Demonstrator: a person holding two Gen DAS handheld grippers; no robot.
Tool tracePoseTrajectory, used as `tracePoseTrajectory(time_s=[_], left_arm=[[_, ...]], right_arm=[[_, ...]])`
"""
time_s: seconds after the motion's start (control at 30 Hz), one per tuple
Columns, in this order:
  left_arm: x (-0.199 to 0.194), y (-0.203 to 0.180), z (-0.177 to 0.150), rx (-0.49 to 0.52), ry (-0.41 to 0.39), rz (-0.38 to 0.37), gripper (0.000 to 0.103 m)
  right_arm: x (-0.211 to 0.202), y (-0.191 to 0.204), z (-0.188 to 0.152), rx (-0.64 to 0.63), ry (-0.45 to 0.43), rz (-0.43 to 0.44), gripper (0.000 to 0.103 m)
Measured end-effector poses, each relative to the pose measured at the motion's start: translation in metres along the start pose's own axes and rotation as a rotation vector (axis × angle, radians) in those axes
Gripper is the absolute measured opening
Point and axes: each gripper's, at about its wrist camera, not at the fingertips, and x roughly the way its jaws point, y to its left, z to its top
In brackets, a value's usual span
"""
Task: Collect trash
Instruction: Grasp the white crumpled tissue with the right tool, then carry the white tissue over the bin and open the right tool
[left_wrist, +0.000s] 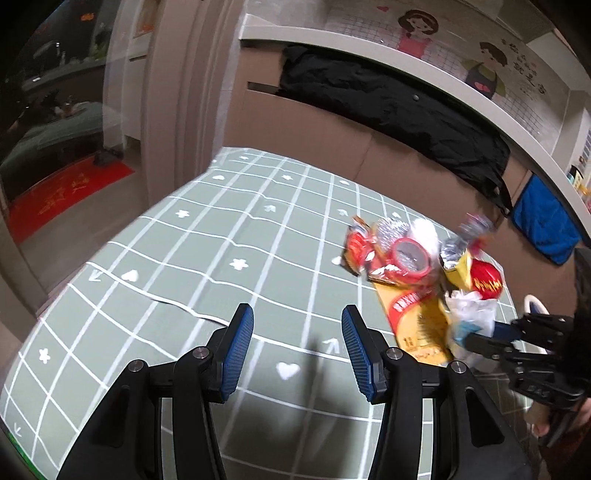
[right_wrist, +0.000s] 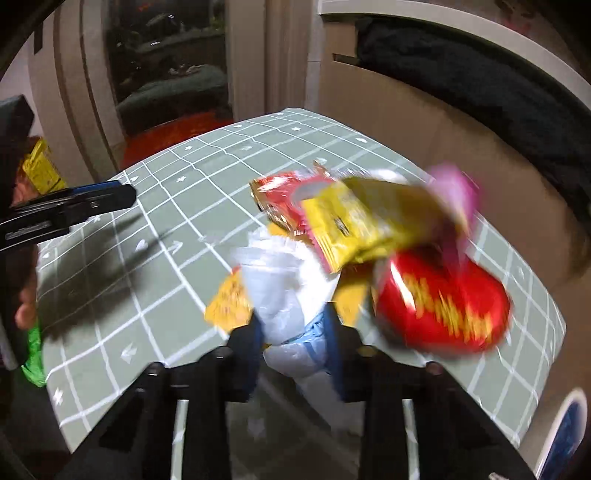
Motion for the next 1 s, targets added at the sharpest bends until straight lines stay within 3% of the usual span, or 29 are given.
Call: tracePoseTrajectory(time_s=[0.4, 0.5, 0.57, 0.7, 0.83, 0.93, 1.0], left_arm=[[0.012, -0.054, 0.009, 0.069, 0.046, -0.107, 0.051], [0.017, -0.067, 0.01, 0.08, 0.056, -0.117, 0.051], [0.021, -0.076, 0.01, 0.101, 0.06, -0.112, 0.051], [0.03, -0.086, 0.013, 0.131, 0.073, -0.07, 0.051], [0.019, -0.069, 0.022, 0.071, 0.015, -0.018, 0.051], [0.012, -0.053, 0.022, 0.044, -0.004, 0.012, 0.051], [0.008, -0.039, 0.02, 0.021, -0.006, 0.026, 0.051]], right_arm=[[-0.054, -0.064, -0.075, 0.281, -0.064, -0.059, 0.018], [-0.065, -0.069, -0.088, 0.315, -0.107, -0.07, 0.028], [-0.076, -0.069, -0.094, 0.323, -0.142, -0.101, 0.05], [-0.088, -0.067, -0.096, 0.313, -0.188, -0.145, 0.054], [-0.097, -0.057, -0.08, 0.295, -0.239, -0.051, 0.056], [-0.08, -0.035, -0.057, 0.26, -0.214, 0.062, 0.069], [-0.063, -0.02, -0.044, 0.251, -0.189, 0.126, 0.069]])
